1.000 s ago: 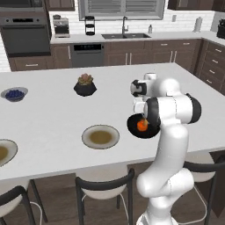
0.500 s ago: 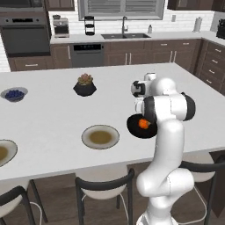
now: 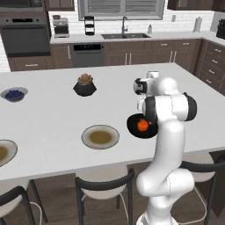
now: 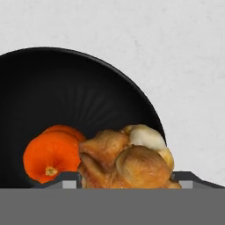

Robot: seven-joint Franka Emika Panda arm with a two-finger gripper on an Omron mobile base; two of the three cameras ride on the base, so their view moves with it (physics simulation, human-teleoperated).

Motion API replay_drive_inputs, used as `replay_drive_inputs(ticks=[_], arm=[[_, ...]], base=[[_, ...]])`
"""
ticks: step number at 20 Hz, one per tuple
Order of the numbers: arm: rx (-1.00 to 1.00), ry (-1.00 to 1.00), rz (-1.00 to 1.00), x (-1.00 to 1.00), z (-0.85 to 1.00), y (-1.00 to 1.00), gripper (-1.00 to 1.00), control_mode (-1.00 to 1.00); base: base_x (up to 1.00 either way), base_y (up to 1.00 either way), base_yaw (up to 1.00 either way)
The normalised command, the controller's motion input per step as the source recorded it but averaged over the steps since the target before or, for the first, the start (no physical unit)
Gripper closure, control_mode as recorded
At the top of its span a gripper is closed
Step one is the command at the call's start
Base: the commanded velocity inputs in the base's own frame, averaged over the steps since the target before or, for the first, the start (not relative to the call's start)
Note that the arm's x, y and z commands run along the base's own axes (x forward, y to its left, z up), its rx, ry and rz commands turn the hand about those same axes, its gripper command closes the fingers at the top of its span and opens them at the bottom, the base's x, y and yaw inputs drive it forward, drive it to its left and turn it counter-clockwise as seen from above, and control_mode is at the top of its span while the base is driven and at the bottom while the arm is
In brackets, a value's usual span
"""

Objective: Pick the chicken drumstick and squash from their plates and place them in the bowl. Then put the bowl in the fridge.

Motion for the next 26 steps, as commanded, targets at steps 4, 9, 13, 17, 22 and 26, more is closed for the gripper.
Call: replay_drive_inputs(ticks=[4,9,13,17,22,26], arm=[[0.0,0.0,0.0,-0.09,-0.17,0.03,1.0,-1.0],[0.0,0.0,0.04,0.02,-0.51,0.09,1.0,-1.0],[0.0,0.0,0.04,0.0,-0.32,0.0,-1.0,-1.0],[0.0,0.0,0.0,0.0,-0.05,0.06,-1.0,-1.0],[0.0,-0.02,0.0,-0.03,0.0,0.07,-1.0,-1.0],[0.0,-0.26,0.0,-0.3,0.22,0.0,-1.0,-1.0]], base=[[0.0,0.0,0.0],[0.0,0.0,0.0],[0.0,0.0,0.0],[0.0,0.0,0.0],[0.0,0.0,0.0],[0.0,0.0,0.0]])
